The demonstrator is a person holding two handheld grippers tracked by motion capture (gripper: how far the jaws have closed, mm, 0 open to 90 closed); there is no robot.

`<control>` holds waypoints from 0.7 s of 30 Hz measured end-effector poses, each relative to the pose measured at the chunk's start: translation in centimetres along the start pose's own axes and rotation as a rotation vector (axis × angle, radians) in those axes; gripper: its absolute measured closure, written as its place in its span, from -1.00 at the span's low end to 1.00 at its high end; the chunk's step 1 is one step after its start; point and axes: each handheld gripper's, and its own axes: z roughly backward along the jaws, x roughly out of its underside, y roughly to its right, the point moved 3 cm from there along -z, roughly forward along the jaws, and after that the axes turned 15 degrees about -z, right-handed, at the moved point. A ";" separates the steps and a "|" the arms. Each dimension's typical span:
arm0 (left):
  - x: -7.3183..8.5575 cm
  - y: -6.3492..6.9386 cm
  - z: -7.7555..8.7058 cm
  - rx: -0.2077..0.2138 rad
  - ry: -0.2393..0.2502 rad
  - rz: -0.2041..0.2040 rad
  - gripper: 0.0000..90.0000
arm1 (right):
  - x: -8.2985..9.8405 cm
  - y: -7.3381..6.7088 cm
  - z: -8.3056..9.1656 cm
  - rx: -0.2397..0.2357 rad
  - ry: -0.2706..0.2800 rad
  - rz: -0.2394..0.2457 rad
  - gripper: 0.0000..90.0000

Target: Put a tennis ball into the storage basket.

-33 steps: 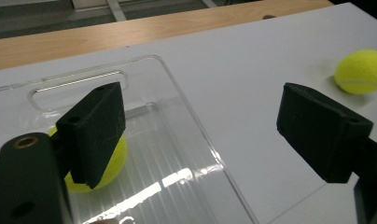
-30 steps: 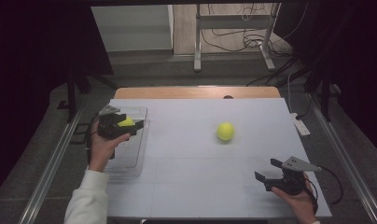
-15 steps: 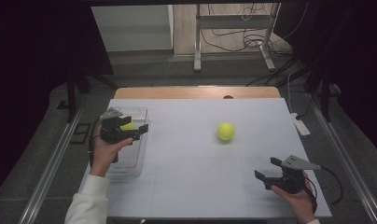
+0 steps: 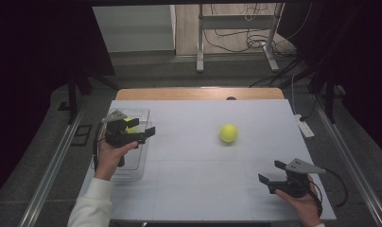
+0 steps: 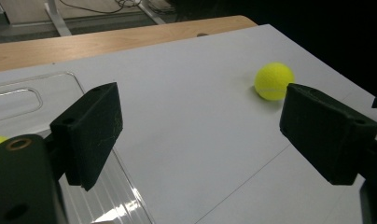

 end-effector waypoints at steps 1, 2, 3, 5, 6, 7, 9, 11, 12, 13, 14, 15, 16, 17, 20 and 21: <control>0.0 0.1 0.0 0.004 0.002 0.001 -0.69 | 0.0 0.0 0.0 0.001 0.000 0.000 -0.72; 0.0 0.1 -0.1 0.002 0.004 0.000 -0.69 | 0.0 0.0 0.0 0.000 0.002 -0.002 -0.72; -0.1 0.2 -0.1 -0.002 0.005 -0.003 -0.69 | 0.0 0.0 0.0 0.001 0.001 -0.001 -0.72; -0.1 0.2 -0.2 0.000 0.007 0.000 -0.69 | 0.0 0.0 0.0 0.005 -0.002 0.000 -0.72; -0.1 0.2 -0.2 0.000 0.007 0.002 -0.69 | 0.0 0.0 0.0 0.005 -0.003 0.000 -0.72; -0.1 0.2 -0.2 0.000 0.006 0.002 -0.68 | 0.0 0.0 0.0 0.003 -0.002 -0.001 -0.72; -0.1 0.3 -0.3 0.002 0.005 0.002 -0.69 | 0.1 0.1 0.0 0.004 -0.001 -0.001 -0.72; -0.1 0.4 -0.4 0.006 0.004 0.000 -0.69 | 0.1 0.1 0.1 0.004 0.000 0.000 -0.72; -0.1 0.5 -0.5 0.007 0.002 -0.002 -0.69 | 0.1 0.1 0.2 0.004 -0.001 -0.002 -0.72; -0.1 0.5 -0.6 0.008 -0.002 -0.004 -0.69 | 0.1 0.1 0.2 0.005 0.000 -0.003 -0.72; -0.1 0.6 -0.7 0.008 -0.004 -0.005 -0.69 | 0.1 0.1 0.2 0.007 0.000 -0.003 -0.72; -0.1 0.6 -0.7 0.008 -0.004 -0.005 -0.69 | 0.1 0.1 0.2 0.007 0.000 -0.003 -0.72; -0.1 0.7 -0.7 0.009 -0.005 -0.006 -0.69 | 0.1 0.1 0.2 0.008 0.000 -0.004 -0.72; -0.1 0.7 -0.8 0.010 -0.006 -0.008 -0.69 | 0.1 0.1 0.2 0.008 -0.001 -0.006 -0.72; 0.0 0.9 -0.9 0.013 -0.009 -0.009 -0.69 | 0.0 0.2 0.1 0.006 0.000 -0.005 -0.72; 0.0 1.0 -1.0 0.016 -0.011 -0.012 -0.69 | 0.0 0.1 0.1 0.004 0.002 -0.006 -0.72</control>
